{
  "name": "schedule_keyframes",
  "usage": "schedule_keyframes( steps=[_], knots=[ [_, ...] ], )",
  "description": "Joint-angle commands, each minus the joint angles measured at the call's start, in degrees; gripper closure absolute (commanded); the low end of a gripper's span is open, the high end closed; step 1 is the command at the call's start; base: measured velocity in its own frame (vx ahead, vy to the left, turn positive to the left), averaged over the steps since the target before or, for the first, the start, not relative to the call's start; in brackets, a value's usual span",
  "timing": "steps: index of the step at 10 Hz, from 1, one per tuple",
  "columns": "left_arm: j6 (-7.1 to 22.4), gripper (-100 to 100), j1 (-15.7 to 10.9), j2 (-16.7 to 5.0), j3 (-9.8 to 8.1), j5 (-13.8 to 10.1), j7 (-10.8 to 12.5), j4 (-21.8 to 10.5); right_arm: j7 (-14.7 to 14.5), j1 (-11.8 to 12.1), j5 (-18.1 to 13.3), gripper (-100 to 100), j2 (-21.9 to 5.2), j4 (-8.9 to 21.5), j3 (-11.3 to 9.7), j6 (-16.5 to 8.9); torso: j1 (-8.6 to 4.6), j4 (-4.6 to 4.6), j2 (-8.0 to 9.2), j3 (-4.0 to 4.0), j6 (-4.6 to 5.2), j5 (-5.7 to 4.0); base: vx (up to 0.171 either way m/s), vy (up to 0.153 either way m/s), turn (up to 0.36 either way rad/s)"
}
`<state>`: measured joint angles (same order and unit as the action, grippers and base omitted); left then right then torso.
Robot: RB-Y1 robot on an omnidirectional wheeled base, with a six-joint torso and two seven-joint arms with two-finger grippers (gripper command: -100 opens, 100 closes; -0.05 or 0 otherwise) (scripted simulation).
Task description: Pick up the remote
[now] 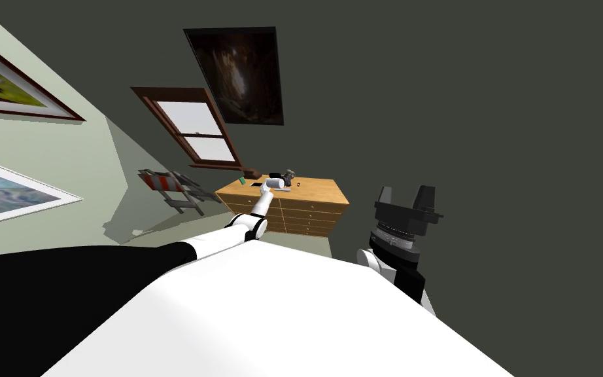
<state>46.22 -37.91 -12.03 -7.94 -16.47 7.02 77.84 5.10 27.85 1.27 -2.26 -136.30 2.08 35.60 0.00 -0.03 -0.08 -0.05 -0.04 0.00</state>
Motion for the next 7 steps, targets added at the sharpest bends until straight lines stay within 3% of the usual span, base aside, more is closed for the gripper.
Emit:
schedule_keyframes(
  steps=[1, 2, 5, 6, 7],
  knots=[
    [1.71, -100, -0.74, 0.02, -0.02, 0.12, 0.06, -1.01, 0.0, 0.0, 0.0, 0, 0.0, 0.0, 0.0, 0.0, 0.0, 0.0, 0.0, 0.0, 0.0, 0.0, 0.007, 0.0, 0.001],
    [3.86, -100, -3.41, -0.49, -0.13, -0.14, -0.13, -3.79, 0.0, 0.0, 0.0, 0, 0.0, 0.0, 0.0, 0.0, 0.01, 0.0, 0.02, 0.01, 0.0, 0.0, 0.017, 0.002, -0.009],
    [8.6, -100, -6.65, -1.09, -0.2, -0.36, -0.38, -8.11, 0.0, 0.0, 0.0, 0, 0.0, 0.0, 0.0, 0.0, 0.03, -0.01, -0.06, -0.03, 0.0, 0.0, 0.029, 0.007, -0.011],
    [8.6, -100, -6.65, -1.09, -0.2, -0.36, -0.38, -8.95, 0.0, 0.0, 0.0, 0, 0.0, 0.0, 0.0, 0.0, 0.04, -0.02, -0.06, -0.04, -0.01, 0.01, 0.011, 0.003, 0.0],
    [11.19, -100, -9.31, -1.77, -0.23, -0.52, -0.68, -11.1, 0.0, 0.0, 0.0, 0, 0.0, 0.0, 0.0, 0.0, 0.02, -0.01, -0.01, -0.01, -0.01, 0.01, 0.028, 0.005, -0.015]
  ],
)
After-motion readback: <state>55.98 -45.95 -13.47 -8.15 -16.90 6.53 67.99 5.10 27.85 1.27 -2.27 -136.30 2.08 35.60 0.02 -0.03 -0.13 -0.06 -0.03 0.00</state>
